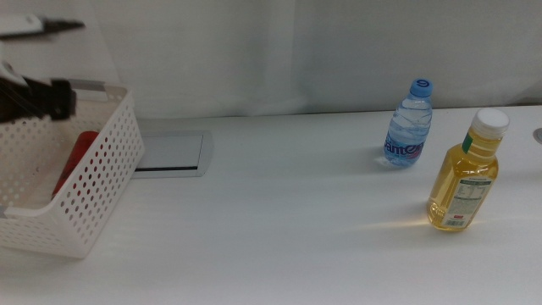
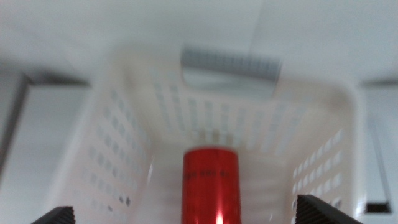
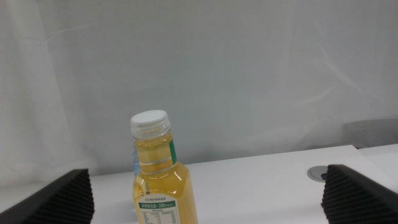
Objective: Use arms to grab the bottles and put them into the dustbin to the left of the table.
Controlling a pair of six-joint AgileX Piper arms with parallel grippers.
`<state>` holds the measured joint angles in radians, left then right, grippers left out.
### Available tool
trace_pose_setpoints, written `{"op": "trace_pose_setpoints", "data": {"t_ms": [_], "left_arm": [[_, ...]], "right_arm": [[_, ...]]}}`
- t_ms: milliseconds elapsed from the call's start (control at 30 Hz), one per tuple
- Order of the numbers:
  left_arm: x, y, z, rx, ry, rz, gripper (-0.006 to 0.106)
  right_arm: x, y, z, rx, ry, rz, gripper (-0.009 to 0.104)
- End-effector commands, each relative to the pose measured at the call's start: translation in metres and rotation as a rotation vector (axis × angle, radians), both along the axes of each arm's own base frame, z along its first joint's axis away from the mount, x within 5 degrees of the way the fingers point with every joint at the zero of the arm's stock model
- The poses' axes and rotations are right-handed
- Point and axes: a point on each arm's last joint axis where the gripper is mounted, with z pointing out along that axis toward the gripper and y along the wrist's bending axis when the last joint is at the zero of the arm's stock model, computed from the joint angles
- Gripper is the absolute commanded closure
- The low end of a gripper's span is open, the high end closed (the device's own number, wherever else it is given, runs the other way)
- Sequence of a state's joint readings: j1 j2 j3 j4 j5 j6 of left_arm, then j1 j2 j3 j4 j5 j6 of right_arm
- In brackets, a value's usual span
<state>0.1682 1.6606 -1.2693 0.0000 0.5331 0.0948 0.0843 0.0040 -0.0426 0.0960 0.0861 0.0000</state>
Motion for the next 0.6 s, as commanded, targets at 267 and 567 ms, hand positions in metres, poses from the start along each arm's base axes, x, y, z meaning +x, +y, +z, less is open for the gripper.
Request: {"op": "trace_pose_setpoints", "data": {"t_ms": [267, 567], "left_arm": [[-0.08, -0.016, 0.12, 0.01, -0.331, 0.012, 0.007], [-0.166, -0.059, 0.165, 0.056, -0.522, -0.171, 0.007]], "right_arm": [[-0.003, -0.001, 0.0, -0.003, -0.037, -0.004, -0.008], [-0.003, -0.001, 0.001, -0.002, -0.045, -0.005, -0.008]]}}
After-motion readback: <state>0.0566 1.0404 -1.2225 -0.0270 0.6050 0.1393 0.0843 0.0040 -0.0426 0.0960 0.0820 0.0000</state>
